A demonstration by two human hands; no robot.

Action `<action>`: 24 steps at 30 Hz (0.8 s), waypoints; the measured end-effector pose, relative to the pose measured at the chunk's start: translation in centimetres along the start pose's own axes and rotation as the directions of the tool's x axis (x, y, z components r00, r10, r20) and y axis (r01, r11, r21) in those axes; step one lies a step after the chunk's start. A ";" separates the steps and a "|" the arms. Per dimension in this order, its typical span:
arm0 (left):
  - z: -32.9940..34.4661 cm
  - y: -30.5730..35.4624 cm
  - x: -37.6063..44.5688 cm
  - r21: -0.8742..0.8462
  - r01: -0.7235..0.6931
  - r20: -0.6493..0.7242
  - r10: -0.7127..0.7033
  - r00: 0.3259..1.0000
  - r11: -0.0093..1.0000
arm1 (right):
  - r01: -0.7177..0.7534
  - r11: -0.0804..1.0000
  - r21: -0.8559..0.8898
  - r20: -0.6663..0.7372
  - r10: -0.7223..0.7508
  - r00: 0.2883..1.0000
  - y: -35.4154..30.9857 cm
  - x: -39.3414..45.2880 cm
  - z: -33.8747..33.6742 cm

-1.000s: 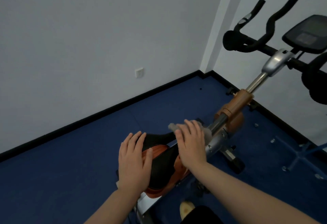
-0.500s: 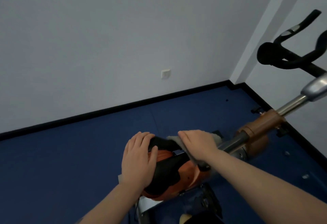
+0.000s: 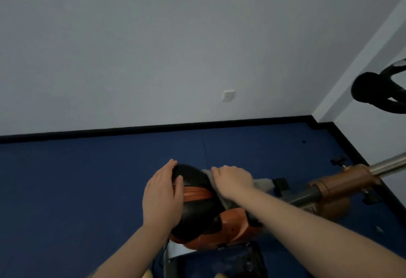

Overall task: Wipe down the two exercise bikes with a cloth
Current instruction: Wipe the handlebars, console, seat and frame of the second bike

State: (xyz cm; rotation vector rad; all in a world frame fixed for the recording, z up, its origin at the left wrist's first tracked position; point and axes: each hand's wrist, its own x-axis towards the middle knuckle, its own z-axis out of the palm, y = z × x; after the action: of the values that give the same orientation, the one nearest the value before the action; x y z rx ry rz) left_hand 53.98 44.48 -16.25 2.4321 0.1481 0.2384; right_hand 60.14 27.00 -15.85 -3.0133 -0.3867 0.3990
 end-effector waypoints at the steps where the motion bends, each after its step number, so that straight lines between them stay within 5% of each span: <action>1: 0.0 0.0 -0.3 -0.003 0.042 -0.015 -0.042 0.999 0.999 | 0.019 0.999 0.030 -0.064 -0.018 0.998 -1.3 0.0 0.5; 3: 0.0 0.1 -0.9 -0.013 0.105 -0.021 -0.106 0.994 0.994 | 0.078 0.986 0.147 -0.167 -0.053 0.984 -2.1 -0.5 0.9; 8: 0.4 0.0 -2.9 -0.082 0.176 0.028 -0.175 0.984 0.981 | 0.034 0.967 0.254 0.094 -0.060 0.994 0.3 1.4 -0.6; 10: 0.6 0.0 -3.8 -0.157 0.228 0.052 -0.222 0.974 0.961 | 0.039 0.987 0.159 0.008 -0.041 0.999 -1.8 1.3 -0.2; 13: 0.9 -0.4 -5.3 -0.325 0.275 0.106 -0.254 0.961 0.905 | 0.167 0.944 0.284 -0.163 -0.124 0.979 -3.4 0.6 0.6; 16: 0.7 -0.9 -6.8 -0.539 0.332 0.165 -0.290 0.943 0.774 | 0.228 0.885 0.407 0.053 -0.272 0.961 -1.4 2.9 -0.8; 18: 1.1 -1.1 -7.4 -0.602 0.338 0.163 -0.304 0.939 0.723 | 0.222 0.921 0.320 0.155 -0.282 0.947 -1.3 4.2 -1.0; 22: 1.3 -1.1 -7.5 -0.624 0.324 0.159 -0.289 0.944 0.711 | 0.427 0.867 0.257 -0.103 -0.415 0.904 -4.7 3.0 0.3; 24: 1.0 -1.2 -7.3 -0.630 0.336 0.200 -0.272 0.941 0.700 | 0.540 0.801 0.260 -0.096 -0.535 0.840 -4.7 3.4 -0.3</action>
State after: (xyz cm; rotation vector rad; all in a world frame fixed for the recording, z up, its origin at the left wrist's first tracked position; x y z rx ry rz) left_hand 46.99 43.53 -18.78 1.6663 0.3606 0.0126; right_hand 62.24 32.38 -15.91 -2.4785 -1.0537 0.3377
